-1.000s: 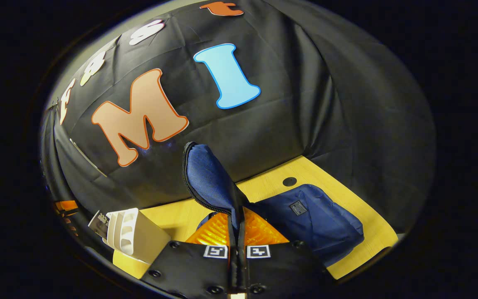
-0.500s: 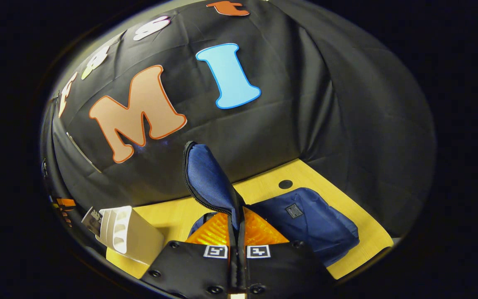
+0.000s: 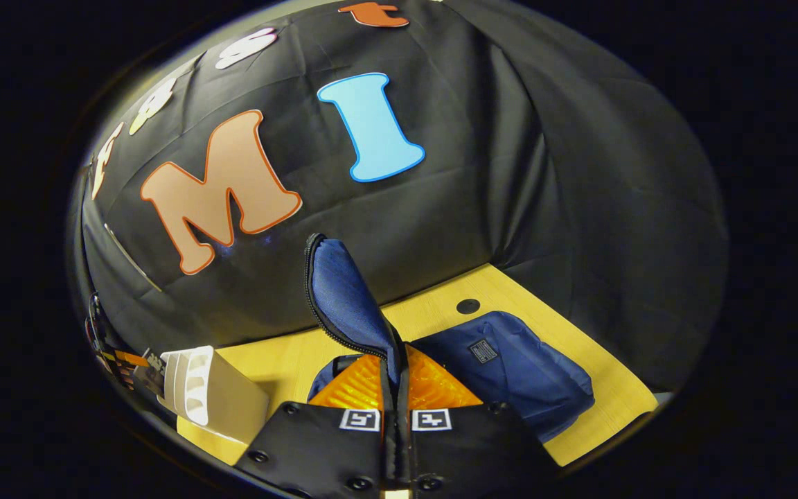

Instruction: Open the schoolbag, grab two books from the bookshelf and put them into the schoolbag.

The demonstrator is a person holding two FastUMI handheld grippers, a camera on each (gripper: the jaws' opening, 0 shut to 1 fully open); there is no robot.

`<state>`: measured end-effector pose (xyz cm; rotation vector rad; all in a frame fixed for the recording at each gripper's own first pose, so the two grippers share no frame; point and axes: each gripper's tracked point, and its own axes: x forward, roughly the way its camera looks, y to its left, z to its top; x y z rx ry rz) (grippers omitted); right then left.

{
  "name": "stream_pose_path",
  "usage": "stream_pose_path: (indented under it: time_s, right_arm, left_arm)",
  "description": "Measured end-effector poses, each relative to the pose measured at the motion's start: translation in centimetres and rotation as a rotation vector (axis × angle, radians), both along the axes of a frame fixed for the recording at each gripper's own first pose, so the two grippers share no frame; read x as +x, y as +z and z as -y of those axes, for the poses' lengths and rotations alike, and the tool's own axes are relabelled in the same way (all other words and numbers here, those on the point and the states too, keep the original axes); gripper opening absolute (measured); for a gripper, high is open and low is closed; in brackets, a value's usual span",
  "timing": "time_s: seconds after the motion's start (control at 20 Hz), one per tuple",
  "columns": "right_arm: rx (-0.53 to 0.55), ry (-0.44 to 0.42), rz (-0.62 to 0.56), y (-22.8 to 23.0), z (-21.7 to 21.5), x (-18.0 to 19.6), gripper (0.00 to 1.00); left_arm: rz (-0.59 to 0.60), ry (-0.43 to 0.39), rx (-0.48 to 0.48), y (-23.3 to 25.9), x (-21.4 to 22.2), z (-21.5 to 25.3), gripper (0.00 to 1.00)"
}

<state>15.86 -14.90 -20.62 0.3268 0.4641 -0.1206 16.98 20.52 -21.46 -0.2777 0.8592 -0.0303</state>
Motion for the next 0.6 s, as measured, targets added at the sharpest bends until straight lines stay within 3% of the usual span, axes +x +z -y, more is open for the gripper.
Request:
stream_pose_path:
  time_s: [0.2, 0.25, 0.3, 0.6]
  right_arm:
    - [0.0, -0.005, -0.001, -0.1, 0.0, -0.2, 0.03]
    - [0.002, -0.006, -0.002, -0.2, 0.1, -0.2, 0.07]
    - [0.003, -0.007, -0.004, -0.2, 0.1, -0.2, 0.03]
    - [0.005, -0.01, -0.003, -0.3, 0.1, -0.3, 0.03]
  left_arm:
    - [-0.057, -0.008, 0.029, -2.0, 0.2, -0.9, 0.94]
    - [-0.07, -0.016, 0.03, -2.2, 0.1, -0.9, 0.94]
    - [-0.076, -0.023, 0.035, -2.4, 0.3, -0.9, 0.93]
    - [-0.165, -0.036, 0.078, -4.4, -0.5, -1.6, 0.87]
